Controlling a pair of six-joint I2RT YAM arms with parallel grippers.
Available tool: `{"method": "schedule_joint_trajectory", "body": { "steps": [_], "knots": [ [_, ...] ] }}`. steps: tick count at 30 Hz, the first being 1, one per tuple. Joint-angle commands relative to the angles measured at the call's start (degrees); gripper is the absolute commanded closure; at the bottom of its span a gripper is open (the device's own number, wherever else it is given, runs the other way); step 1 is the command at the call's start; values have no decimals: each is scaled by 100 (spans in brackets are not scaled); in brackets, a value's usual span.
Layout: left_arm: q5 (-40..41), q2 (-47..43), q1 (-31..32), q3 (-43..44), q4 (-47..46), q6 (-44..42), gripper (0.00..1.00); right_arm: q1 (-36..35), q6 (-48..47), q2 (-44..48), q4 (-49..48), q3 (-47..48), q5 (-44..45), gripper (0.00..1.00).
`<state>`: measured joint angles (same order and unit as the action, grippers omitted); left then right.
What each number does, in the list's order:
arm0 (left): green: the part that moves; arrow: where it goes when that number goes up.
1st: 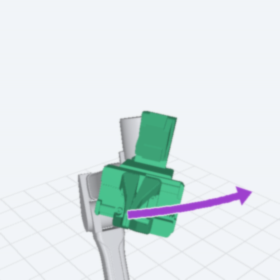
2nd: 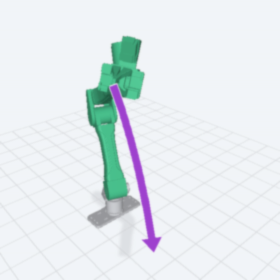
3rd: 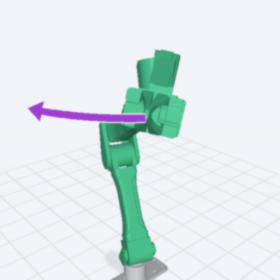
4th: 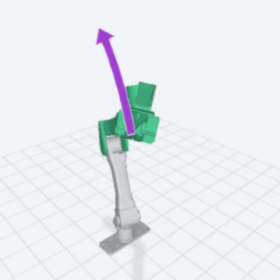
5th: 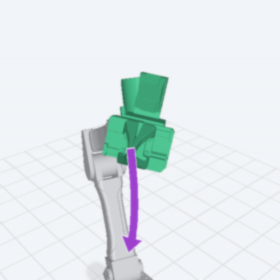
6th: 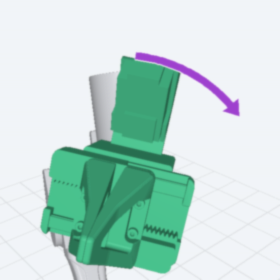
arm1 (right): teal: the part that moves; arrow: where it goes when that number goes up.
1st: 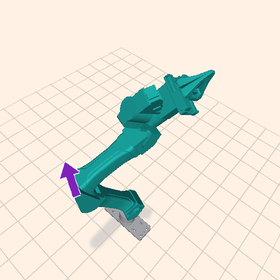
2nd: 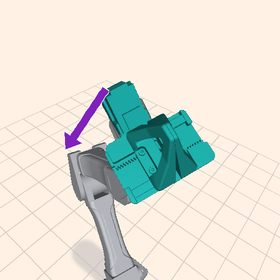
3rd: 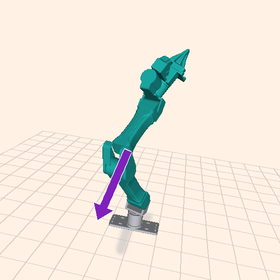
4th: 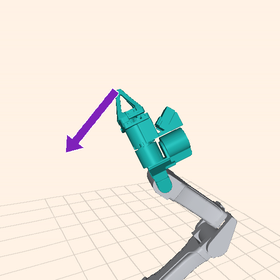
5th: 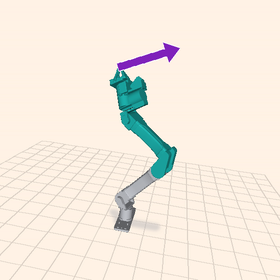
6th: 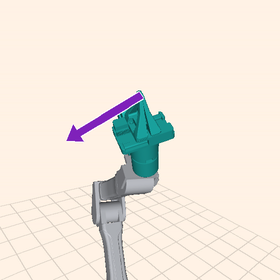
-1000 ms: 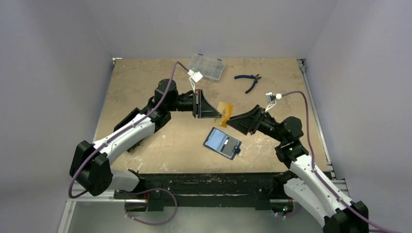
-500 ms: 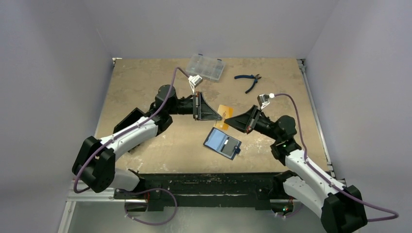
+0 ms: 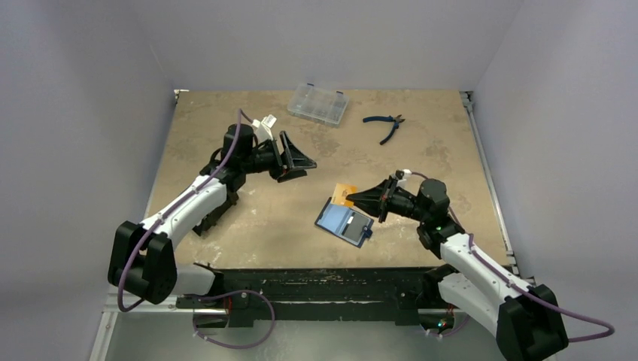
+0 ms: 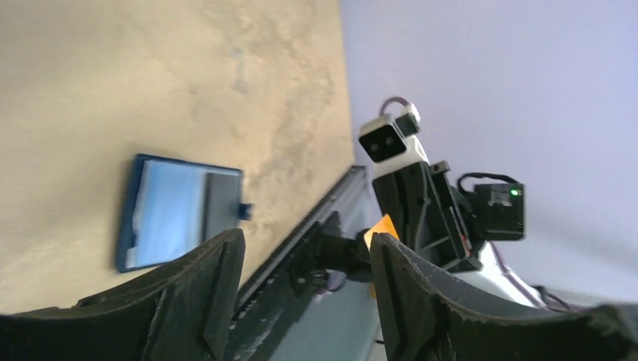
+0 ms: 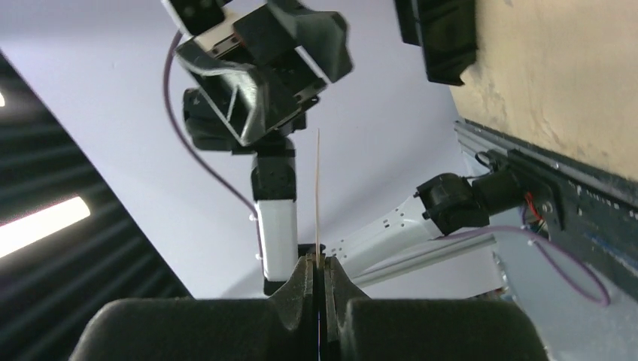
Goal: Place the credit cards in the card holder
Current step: Insert the credit card into the card holder.
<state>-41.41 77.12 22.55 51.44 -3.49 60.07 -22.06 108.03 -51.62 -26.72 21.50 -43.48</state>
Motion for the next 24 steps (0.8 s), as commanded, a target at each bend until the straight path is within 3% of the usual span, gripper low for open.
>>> {"method": "schedule_joint_trajectory", "body": {
  "steps": [1, 7, 10, 14, 18, 24],
  "knots": [
    [730, -182, -41, 429, 1525, -1223, 34, 28, 785, 60, 722, -221, -50, 100],
    [619, -137, 90, 152, 1161, -1342, 34, 135, 126, 132, 1422, -209, 428, 100],
    [561, 253, 536, 104, 843, -1444, 34, 352, -1592, -171, 1963, -15, 838, 100],
    [758, 934, 1035, 178, 503, -1600, 41, 596, -3956, -1066, 979, -78, 377, 100],
    [585, 1540, 1170, 221, -182, -1460, 55, 603, -4241, -1539, 129, -369, 238, 100],
    [223, 2386, 1244, 155, -1040, -1071, 71, 604, -4992, -1810, 706, -135, 77, 100]
  ]
}}
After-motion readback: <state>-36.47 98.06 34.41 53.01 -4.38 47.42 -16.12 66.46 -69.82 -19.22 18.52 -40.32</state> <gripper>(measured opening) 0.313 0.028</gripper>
